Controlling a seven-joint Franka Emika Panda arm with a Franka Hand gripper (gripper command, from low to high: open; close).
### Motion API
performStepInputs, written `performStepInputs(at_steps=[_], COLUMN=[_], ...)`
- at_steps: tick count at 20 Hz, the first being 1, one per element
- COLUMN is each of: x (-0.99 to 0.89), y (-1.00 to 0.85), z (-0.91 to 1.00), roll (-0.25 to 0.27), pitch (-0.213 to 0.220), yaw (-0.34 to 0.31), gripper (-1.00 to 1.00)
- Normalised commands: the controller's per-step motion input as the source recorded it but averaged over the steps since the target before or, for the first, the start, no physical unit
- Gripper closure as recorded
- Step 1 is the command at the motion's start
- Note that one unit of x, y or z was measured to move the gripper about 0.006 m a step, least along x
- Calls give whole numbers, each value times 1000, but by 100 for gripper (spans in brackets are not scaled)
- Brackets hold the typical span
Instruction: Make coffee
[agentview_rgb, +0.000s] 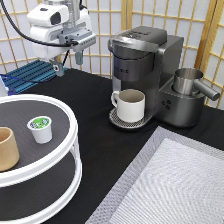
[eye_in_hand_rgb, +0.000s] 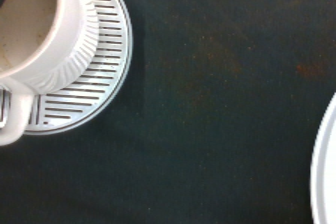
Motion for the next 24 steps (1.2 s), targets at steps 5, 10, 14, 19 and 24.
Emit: performStepInputs(at_steps=[5, 10, 14, 19, 24], x=[121, 415, 886, 907, 799], y=[0, 37, 91, 17, -3], z=[99, 373, 829, 621, 252], roll=[3, 0, 0, 58, 118], pitch=[27, 48, 87, 91, 81], yaw=[0, -2, -3, -60, -115], gripper=[-100, -100, -100, -100, -100])
